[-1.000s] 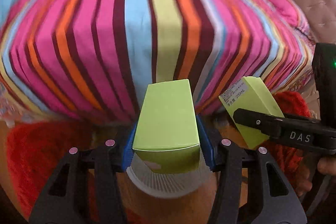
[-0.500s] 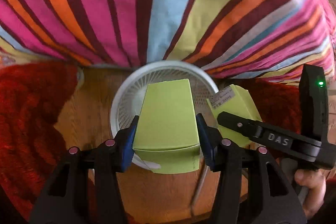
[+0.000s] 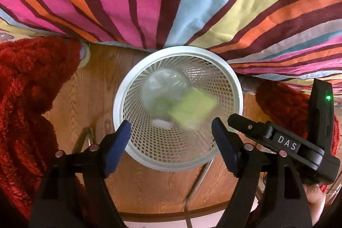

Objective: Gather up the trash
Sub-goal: 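Open both tools to drop the green boxes into the wastebasket, then move both tools back over the bed toward the remaining items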

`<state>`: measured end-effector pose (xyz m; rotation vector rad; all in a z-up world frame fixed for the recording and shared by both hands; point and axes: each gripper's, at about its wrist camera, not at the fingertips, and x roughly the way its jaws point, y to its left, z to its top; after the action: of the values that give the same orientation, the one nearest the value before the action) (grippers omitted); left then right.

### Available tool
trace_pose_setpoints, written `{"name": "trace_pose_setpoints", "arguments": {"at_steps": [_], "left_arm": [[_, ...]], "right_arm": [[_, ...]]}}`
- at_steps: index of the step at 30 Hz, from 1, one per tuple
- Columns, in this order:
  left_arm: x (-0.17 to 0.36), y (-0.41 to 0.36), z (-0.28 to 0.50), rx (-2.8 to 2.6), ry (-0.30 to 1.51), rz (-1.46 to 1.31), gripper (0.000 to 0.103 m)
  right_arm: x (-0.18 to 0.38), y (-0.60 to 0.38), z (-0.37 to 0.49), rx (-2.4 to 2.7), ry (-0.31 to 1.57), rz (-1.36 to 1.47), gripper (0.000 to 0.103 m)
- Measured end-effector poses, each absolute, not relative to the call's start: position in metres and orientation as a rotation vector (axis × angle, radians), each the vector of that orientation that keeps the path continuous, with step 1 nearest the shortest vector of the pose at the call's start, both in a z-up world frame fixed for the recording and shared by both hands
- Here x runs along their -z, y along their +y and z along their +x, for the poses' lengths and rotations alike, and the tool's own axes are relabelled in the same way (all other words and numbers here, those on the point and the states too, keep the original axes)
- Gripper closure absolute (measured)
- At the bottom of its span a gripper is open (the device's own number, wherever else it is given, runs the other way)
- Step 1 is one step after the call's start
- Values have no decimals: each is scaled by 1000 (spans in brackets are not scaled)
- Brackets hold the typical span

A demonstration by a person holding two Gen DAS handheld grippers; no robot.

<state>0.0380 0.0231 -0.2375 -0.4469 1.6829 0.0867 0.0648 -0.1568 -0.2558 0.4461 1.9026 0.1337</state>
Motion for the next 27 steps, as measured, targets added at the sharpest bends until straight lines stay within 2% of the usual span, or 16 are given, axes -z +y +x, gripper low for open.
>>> {"name": "trace_pose_setpoints", "arguments": {"at_steps": [17,18,25,27], "left_arm": [[230,23,40,-102,1638,-450,26],[229,24,39,-106,1630,-456,20],[187,36,32,-124,1433,-492,18],[179,37,31,-121,1395,-491,11]], "right_arm": [[239,-163,62,-115,1880,439,30],[235,-163,62,-120,1873,437,30],[181,-152,59,-213,1693,321,30],[165,-151,58,-224,1621,288,30]]}}
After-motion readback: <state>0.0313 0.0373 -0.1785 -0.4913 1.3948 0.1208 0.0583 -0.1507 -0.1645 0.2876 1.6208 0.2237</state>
